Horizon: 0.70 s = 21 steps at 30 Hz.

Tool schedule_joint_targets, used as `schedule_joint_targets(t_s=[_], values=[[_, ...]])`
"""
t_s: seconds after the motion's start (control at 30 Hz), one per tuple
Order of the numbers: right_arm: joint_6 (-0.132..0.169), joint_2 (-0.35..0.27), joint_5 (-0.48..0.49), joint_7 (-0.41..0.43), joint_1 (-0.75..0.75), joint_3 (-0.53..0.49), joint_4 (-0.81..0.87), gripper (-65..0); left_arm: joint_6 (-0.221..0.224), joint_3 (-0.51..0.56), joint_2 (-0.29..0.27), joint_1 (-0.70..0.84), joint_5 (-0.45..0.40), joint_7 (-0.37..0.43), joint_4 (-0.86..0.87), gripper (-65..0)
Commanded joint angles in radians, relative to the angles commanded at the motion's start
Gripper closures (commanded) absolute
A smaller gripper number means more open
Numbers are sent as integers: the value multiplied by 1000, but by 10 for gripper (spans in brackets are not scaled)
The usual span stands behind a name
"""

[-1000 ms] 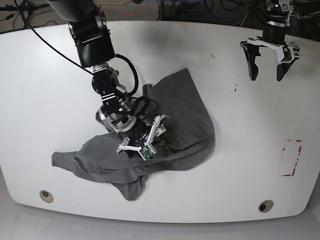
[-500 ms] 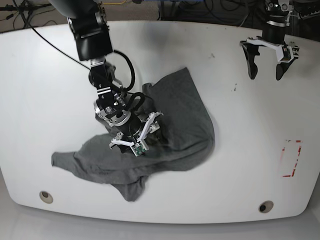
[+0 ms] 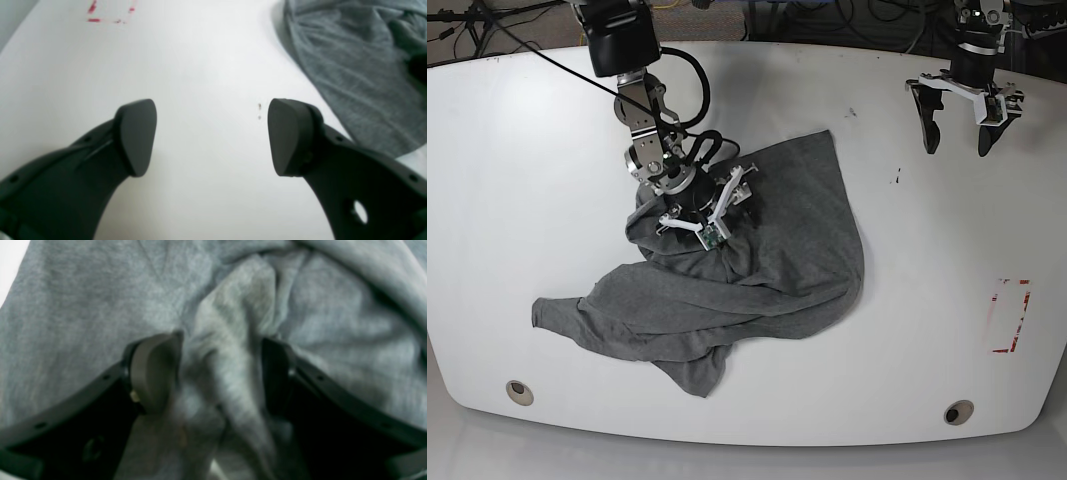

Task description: Fold the T-shirt properly

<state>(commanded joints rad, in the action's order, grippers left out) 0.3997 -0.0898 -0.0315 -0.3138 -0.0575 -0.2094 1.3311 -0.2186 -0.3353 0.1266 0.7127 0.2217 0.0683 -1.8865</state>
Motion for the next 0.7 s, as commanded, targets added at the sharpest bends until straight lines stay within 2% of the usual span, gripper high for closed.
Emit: schedule_joint_targets(t_s=[0.7], values=[[0,0,0,-103,-11,0,227,-393,-2,5,0,0,-5,0,0,-490]])
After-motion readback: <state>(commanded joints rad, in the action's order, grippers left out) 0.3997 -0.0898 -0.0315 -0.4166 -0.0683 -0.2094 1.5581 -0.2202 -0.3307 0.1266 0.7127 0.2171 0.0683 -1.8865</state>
